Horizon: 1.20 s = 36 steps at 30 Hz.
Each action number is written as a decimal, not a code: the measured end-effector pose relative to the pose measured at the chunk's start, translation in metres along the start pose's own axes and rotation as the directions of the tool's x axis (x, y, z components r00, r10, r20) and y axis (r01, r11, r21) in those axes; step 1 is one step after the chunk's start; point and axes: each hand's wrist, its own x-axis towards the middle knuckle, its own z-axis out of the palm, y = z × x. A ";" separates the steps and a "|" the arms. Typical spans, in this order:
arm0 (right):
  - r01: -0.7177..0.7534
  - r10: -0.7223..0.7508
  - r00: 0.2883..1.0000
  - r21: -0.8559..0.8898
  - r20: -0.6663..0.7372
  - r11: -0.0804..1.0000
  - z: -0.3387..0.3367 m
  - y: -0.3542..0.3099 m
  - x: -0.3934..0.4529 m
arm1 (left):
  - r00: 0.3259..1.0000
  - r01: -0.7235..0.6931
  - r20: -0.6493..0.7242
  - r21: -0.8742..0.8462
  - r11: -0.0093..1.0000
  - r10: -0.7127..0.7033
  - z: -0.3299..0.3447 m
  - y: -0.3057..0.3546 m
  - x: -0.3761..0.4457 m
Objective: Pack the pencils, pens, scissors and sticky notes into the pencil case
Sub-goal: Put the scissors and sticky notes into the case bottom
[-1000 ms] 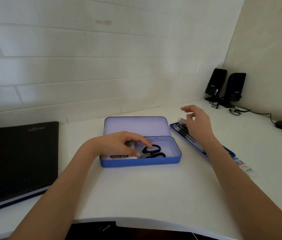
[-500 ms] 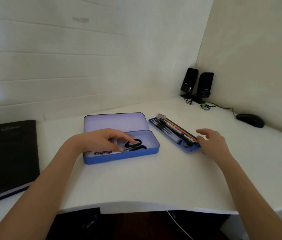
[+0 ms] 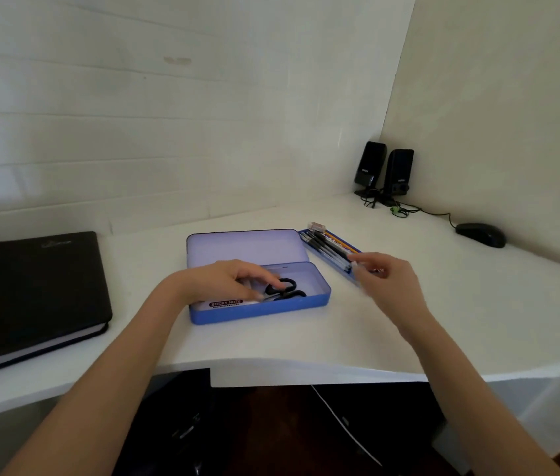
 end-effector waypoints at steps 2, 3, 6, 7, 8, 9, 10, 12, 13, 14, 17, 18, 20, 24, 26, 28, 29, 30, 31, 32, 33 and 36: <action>0.059 -0.067 0.994 0.089 0.087 0.994 0.015 -0.019 -0.001 | 1.000 0.026 -0.017 -0.003 1.000 -0.026 0.003 0.002 -0.001; 0.088 -0.096 0.990 0.085 0.103 0.993 0.023 -0.024 0.001 | 0.999 0.034 -0.021 0.001 0.999 -0.034 0.005 0.003 -0.001; 0.152 -0.146 0.973 -0.018 0.176 0.988 0.045 -0.029 0.007 | 0.998 0.050 -0.034 0.017 0.999 -0.049 0.008 0.006 -0.003; 0.176 -0.150 0.962 -0.099 0.227 0.979 0.052 -0.027 0.008 | 0.998 0.054 -0.041 0.011 0.998 -0.053 0.008 0.006 -0.004; 0.208 -0.150 0.950 -0.195 0.274 0.959 0.058 -0.024 0.011 | 0.998 0.051 -0.047 0.006 0.999 -0.050 0.008 0.007 -0.005; 0.236 -0.142 0.941 -0.295 0.307 0.926 0.063 -0.019 0.013 | 0.997 0.053 -0.055 0.005 0.999 -0.053 0.008 0.007 -0.005; 0.254 -0.133 0.938 -0.373 0.320 0.892 0.065 -0.016 0.016 | 0.997 0.057 -0.059 0.001 0.998 -0.057 0.008 0.007 -0.005; 0.236 -0.084 0.946 -0.486 0.315 0.842 0.065 -0.015 0.019 | 0.996 0.062 -0.064 -0.005 0.998 -0.062 0.007 0.006 -0.004; 0.197 -0.033 0.950 -0.511 0.311 0.837 0.063 -0.014 0.020 | 0.996 0.066 -0.063 -0.004 0.998 -0.066 0.007 0.005 -0.004; 0.155 0.015 0.948 -0.502 0.319 0.851 0.061 -0.014 0.022 | 0.996 0.069 -0.063 -0.008 0.998 -0.069 0.007 0.005 -0.004; 0.076 0.083 0.920 -0.379 0.384 0.922 0.057 -0.014 0.026 | 0.996 0.068 -0.063 -0.034 0.997 -0.070 0.007 0.006 -0.005; 0.080 0.079 0.910 -0.359 0.407 0.930 0.056 -0.013 0.027 | 0.996 0.061 -0.069 -0.035 0.998 -0.064 0.007 0.005 -0.005; 0.094 0.071 0.898 -0.348 0.433 0.933 0.057 -0.010 0.030 | 0.996 0.053 -0.076 -0.032 0.998 -0.056 0.006 0.005 -0.005; 0.144 -0.062 0.957 -0.276 0.282 0.950 0.057 0.000 0.041 | 0.976 -0.017 -0.213 -0.221 0.975 -0.031 -0.002 0.007 -0.008; 0.121 -0.088 0.986 -0.240 0.144 0.963 0.052 -0.002 0.055 | 0.922 -0.059 -0.383 -0.299 0.952 -0.063 -0.013 0.005 -0.007; 0.126 -0.111 0.991 -0.255 0.074 0.959 0.049 -0.001 0.075 | 0.836 -0.129 -0.543 -0.343 0.930 -0.084 -0.022 0.000 -0.001; 0.133 -0.120 0.991 -0.282 0.065 0.950 0.050 0.001 0.088 | 0.785 -0.154 -0.610 -0.361 0.920 -0.108 -0.025 -0.005 0.003; 0.144 -0.128 0.989 -0.321 0.071 0.936 0.052 0.003 0.101 | 0.733 -0.170 -0.667 -0.374 0.912 -0.137 -0.027 -0.010 0.007; 0.152 -0.129 0.988 -0.367 0.087 0.918 0.055 0.005 0.114 | 0.681 -0.176 -0.715 -0.373 0.911 -0.161 -0.028 -0.014 0.009; 0.152 -0.115 0.987 -0.419 0.113 0.895 0.059 0.008 0.125 | 0.637 -0.183 -0.750 -0.373 0.909 -0.180 -0.029 -0.018 0.011; 0.151 -0.093 0.985 -0.477 0.143 0.866 0.063 0.011 0.135 | 0.597 -0.195 -0.778 -0.379 0.905 -0.196 -0.029 -0.022 0.012; 0.162 -0.007 0.970 -0.622 0.244 0.766 0.078 0.020 0.156 | 0.436 -0.252 -0.854 -0.417 0.873 -0.283 -0.033 -0.033 0.012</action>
